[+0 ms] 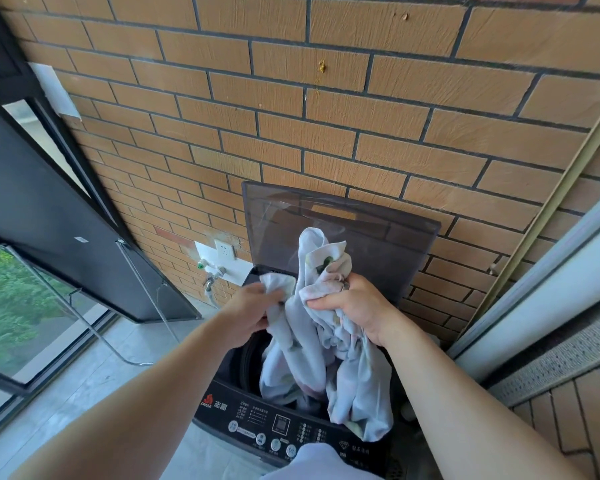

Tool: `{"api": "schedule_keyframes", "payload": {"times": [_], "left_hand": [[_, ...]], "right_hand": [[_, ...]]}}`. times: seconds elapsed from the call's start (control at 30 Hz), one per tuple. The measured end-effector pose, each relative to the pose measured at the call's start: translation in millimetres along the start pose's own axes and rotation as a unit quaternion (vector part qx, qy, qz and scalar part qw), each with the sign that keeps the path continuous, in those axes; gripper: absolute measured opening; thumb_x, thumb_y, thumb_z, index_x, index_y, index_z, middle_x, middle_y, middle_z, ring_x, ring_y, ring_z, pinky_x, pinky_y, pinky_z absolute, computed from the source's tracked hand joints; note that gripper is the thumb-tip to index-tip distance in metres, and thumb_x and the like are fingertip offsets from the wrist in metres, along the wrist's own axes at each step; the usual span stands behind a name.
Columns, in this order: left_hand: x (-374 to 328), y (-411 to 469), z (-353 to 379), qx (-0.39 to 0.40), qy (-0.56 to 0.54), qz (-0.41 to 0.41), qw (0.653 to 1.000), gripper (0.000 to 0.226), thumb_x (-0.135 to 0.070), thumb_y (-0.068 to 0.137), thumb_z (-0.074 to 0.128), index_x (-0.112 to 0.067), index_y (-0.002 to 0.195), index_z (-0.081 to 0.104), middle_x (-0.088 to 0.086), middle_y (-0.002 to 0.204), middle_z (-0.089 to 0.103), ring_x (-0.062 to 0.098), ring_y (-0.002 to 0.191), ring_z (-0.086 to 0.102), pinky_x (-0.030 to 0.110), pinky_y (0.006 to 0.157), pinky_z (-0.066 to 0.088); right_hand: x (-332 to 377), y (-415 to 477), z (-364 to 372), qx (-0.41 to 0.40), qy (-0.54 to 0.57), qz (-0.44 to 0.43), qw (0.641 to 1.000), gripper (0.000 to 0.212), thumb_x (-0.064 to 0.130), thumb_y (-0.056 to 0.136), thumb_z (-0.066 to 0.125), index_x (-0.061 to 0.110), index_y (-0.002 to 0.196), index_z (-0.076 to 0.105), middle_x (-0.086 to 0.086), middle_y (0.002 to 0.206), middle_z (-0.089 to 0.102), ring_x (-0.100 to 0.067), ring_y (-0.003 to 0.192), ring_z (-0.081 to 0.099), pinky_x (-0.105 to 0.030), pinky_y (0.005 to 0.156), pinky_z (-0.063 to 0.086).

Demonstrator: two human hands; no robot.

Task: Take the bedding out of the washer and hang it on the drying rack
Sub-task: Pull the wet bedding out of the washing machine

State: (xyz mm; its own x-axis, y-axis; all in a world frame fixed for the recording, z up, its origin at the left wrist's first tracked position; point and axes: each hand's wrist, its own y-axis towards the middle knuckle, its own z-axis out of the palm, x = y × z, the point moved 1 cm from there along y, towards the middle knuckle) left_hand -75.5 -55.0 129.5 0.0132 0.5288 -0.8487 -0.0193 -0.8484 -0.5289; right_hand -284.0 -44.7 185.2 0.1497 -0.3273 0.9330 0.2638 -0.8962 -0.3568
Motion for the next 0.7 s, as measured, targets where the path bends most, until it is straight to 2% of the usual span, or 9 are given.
{"api": "schedule_keyframes", "payload": {"times": [0.1,0.17,0.23,0.33,0.4,0.47,0.6,0.7], "left_hand": [[-35,-14,9,0.004,-0.011,0.085,0.996,0.012,-0.008,0.097,0.059,0.0,0.105,0.063,0.018,0.101,0.071,0.026,0.086,0.068,0.042,0.085,0.056],[-59,-26,18,0.014,0.01,0.148,0.989,0.013,0.004,0.085,0.055,0.005,0.097,0.062,0.019,0.093,0.069,0.028,0.083,0.066,0.043,0.079,0.053],[-81,-37,23,0.007,0.012,0.209,0.978,0.016,0.005,0.074,0.052,0.007,0.089,0.059,0.019,0.085,0.066,0.028,0.079,0.062,0.042,0.071,0.049],[-108,-56,27,-0.02,0.019,0.277,0.961,0.018,0.006,0.074,0.052,-0.006,0.074,0.065,0.015,0.077,0.065,0.023,0.071,0.058,0.034,0.062,0.045],[-115,-66,35,-0.013,0.095,0.312,0.945,0.021,0.001,0.077,0.054,-0.013,0.073,0.069,0.016,0.078,0.07,0.02,0.068,0.057,0.035,0.059,0.046],[-111,-65,40,-0.002,0.17,0.315,0.934,0.013,-0.007,0.082,0.061,-0.012,0.084,0.074,0.017,0.087,0.074,0.019,0.07,0.06,0.041,0.061,0.051],[-104,-59,31,0.025,0.074,0.26,0.963,0.018,-0.003,0.086,0.064,-0.011,0.097,0.078,0.014,0.099,0.077,0.024,0.089,0.072,0.041,0.085,0.059],[-98,-59,20,0.062,0.046,0.244,0.967,0.027,0.009,0.084,0.06,-0.003,0.105,0.074,0.017,0.106,0.075,0.029,0.095,0.072,0.039,0.087,0.059]], "right_hand": [[2,1,3,0.01,-0.003,-0.008,1.0,0.036,0.013,0.076,0.086,0.004,0.107,0.071,-0.004,0.101,0.076,-0.016,0.106,0.071,-0.034,0.102,0.052],[6,1,5,0.032,-0.004,-0.011,0.999,0.034,0.012,0.076,0.086,0.005,0.107,0.073,-0.007,0.105,0.076,-0.018,0.104,0.072,-0.036,0.102,0.053],[11,0,6,0.042,-0.007,-0.022,0.999,0.03,0.008,0.078,0.085,0.008,0.106,0.075,-0.007,0.106,0.077,-0.018,0.104,0.072,-0.035,0.101,0.054],[19,-2,3,0.048,-0.014,-0.04,0.998,0.032,0.004,0.079,0.083,0.015,0.107,0.074,-0.002,0.106,0.077,-0.014,0.104,0.072,-0.029,0.096,0.055],[22,-4,2,0.062,-0.028,-0.038,0.997,0.033,0.003,0.078,0.082,0.019,0.106,0.074,0.0,0.104,0.078,-0.014,0.102,0.072,-0.029,0.093,0.055],[21,-4,4,0.071,-0.043,-0.032,0.996,0.033,0.004,0.078,0.082,0.017,0.107,0.074,-0.002,0.104,0.078,-0.016,0.103,0.072,-0.032,0.096,0.055],[14,-4,5,0.029,-0.002,-0.047,0.998,0.036,0.001,0.077,0.081,0.014,0.111,0.073,-0.003,0.107,0.077,-0.018,0.105,0.072,-0.036,0.1,0.053],[16,-6,2,0.035,0.018,-0.061,0.997,0.035,-0.001,0.08,0.078,0.01,0.113,0.073,-0.006,0.11,0.076,-0.02,0.107,0.071,-0.038,0.102,0.052]]}}
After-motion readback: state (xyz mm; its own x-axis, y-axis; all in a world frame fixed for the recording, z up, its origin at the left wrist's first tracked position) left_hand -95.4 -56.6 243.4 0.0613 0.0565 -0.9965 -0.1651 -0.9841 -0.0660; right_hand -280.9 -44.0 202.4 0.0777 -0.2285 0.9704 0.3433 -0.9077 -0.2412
